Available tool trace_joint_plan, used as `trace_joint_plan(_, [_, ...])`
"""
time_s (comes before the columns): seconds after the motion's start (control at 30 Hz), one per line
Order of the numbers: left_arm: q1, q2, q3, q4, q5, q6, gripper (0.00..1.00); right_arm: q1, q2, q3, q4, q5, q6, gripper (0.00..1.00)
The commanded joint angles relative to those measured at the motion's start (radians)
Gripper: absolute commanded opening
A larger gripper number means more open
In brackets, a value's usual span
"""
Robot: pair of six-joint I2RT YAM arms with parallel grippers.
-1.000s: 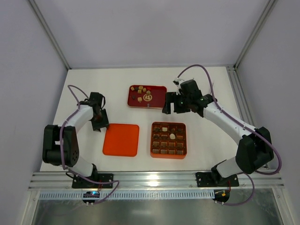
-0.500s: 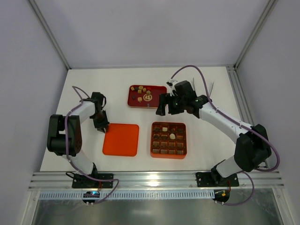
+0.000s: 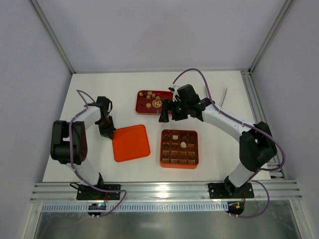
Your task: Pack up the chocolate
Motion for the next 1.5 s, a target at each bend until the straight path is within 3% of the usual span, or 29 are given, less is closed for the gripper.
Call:
trace_joint_plan(0.0, [0.008,-0.051,0.021,-0.007,0.027,0.014,0.00,0.027,0.050,0.102,0.048,-0.034,-0.013,0.88])
trace_joint_plan(0.23, [0.008,-0.133,0.000,-0.003,0.091,0.004,0.00,0.060,0.185,0.277,-0.029,-0.052,-0.041,0.88])
trace_joint_plan(0.7, [0.025,-0.204,-0.011,0.013,0.188,-0.016,0.00,0.081,0.359,0.429,-0.109,-0.067,-0.077,0.87])
trace_joint_plan(0.97, [0.033,-0.230,-0.017,0.014,0.205,-0.019,0.00,0.081,0.431,0.444,-0.097,-0.135,-0.091,0.85])
trace_joint_plan(1.47, [0.039,-0.245,-0.026,0.028,0.225,-0.019,0.00,0.081,0.506,0.383,0.093,-0.283,-0.062,0.81])
